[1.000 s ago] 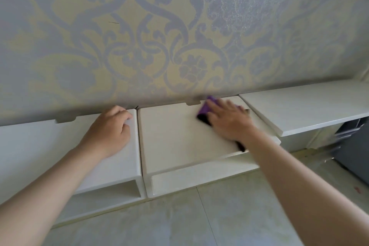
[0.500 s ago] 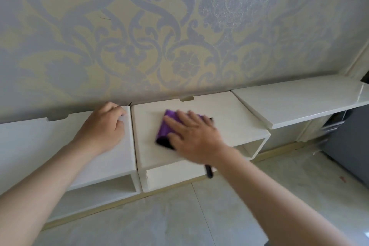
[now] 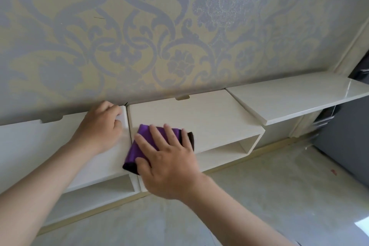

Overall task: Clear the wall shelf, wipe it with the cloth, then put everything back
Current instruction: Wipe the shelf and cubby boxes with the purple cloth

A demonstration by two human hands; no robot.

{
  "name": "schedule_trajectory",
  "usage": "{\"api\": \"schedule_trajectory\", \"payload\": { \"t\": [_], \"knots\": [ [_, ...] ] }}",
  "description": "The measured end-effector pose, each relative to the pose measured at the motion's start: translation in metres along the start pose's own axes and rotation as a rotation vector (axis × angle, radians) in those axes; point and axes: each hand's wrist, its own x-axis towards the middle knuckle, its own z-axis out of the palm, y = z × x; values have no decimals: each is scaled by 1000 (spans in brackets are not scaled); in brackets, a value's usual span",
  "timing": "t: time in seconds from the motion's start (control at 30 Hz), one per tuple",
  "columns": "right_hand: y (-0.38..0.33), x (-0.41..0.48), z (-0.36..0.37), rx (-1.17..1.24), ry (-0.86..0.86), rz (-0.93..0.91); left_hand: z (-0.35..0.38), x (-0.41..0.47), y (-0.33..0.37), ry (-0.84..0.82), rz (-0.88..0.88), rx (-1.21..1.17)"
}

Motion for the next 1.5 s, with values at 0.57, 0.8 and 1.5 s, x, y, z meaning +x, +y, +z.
{"api": "schedule_trajectory", "payload": {
  "t": [0.57,0.8,1.5],
  "knots": [
    [76,14,-20,-99,-68,194,1,-1,2,-18,-26,12],
    [35,67,-10,-88,-155,-97,-5,-6,5,-12,-13,1],
    [82,107,-14,-83,-91,89,-1,-5,-2,14,-11,-33]
  ]
}}
